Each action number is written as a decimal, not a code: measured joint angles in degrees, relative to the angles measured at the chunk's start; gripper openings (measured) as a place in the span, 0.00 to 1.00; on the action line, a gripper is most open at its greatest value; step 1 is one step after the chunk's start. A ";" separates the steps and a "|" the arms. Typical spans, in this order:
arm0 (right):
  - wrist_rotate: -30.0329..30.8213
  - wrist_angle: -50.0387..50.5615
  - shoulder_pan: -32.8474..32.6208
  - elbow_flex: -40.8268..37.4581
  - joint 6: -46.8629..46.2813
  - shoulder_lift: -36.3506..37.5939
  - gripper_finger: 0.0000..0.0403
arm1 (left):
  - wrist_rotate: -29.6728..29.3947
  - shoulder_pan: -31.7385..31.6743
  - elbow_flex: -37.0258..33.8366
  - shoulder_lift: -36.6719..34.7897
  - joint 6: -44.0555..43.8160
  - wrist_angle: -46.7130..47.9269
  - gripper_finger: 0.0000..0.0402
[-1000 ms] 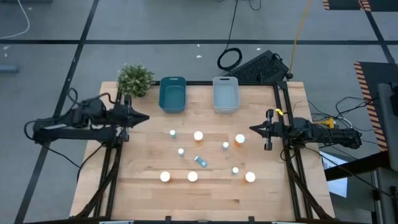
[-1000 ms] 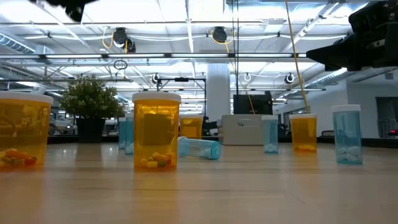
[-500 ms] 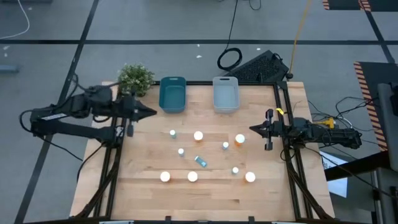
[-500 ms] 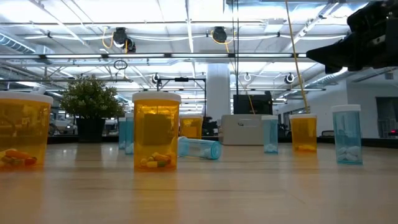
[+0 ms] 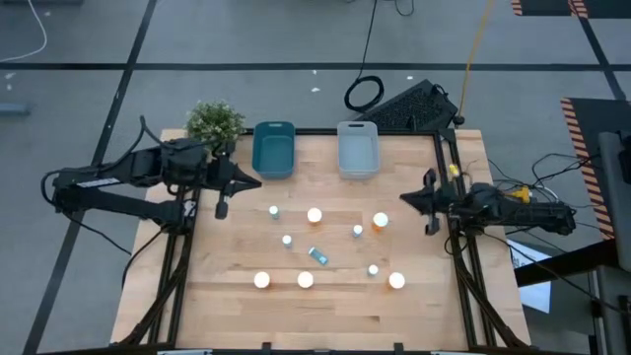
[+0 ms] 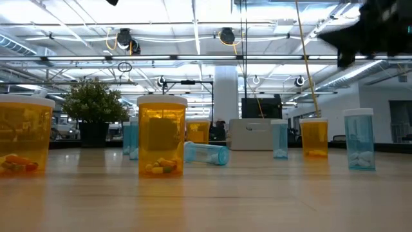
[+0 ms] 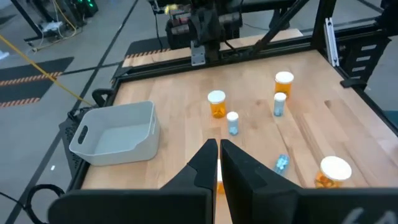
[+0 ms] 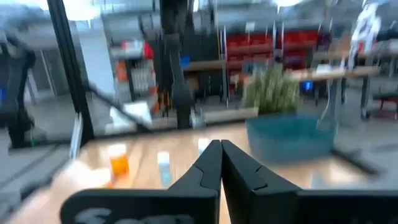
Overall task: Pick and place medicine bottles into bin by pill shape (circle, oval)
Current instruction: Put the blue pill bottle into the gray bin
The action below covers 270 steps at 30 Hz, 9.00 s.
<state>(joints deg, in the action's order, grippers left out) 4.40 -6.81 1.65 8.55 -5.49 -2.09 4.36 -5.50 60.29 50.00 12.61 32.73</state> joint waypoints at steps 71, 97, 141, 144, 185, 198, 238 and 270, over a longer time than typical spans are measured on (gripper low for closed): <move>0.07 28.96 -1.40 46.54 -2.86 -55.98 0.00 | -9.53 2.21 -16.61 20.80 -4.20 -2.09 0.60; 0.04 29.37 -1.40 46.52 -2.83 -55.98 0.00 | -10.79 1.95 -37.60 20.34 -12.02 -29.68 0.60; 0.07 14.87 -1.38 41.55 1.24 -55.93 0.00 | -12.46 2.30 -53.79 34.98 -14.09 -75.53 0.60; 0.04 14.99 -1.38 41.55 1.27 -55.93 0.00 | -12.24 1.87 -53.71 38.29 -14.48 -78.59 0.60; 0.30 14.97 -1.38 41.55 1.72 -55.93 0.00 | -11.38 1.72 -53.70 46.88 -11.22 -87.95 0.25; 8.83 9.55 -1.28 41.55 -2.85 -62.50 0.00 | -11.58 1.66 -53.72 46.88 -11.29 -88.06 0.25; -1.66 -0.17 -1.41 73.68 6.23 -109.70 0.52 | -10.43 2.64 -35.25 23.82 -11.83 -40.33 0.26; -1.78 1.22 0.26 73.55 10.35 -111.32 0.41 | -14.99 5.91 -31.69 23.80 -10.08 -40.19 0.26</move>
<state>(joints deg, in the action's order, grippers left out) 2.63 -5.59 1.91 82.11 4.86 -113.40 -10.63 0.42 28.60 73.80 2.52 -7.46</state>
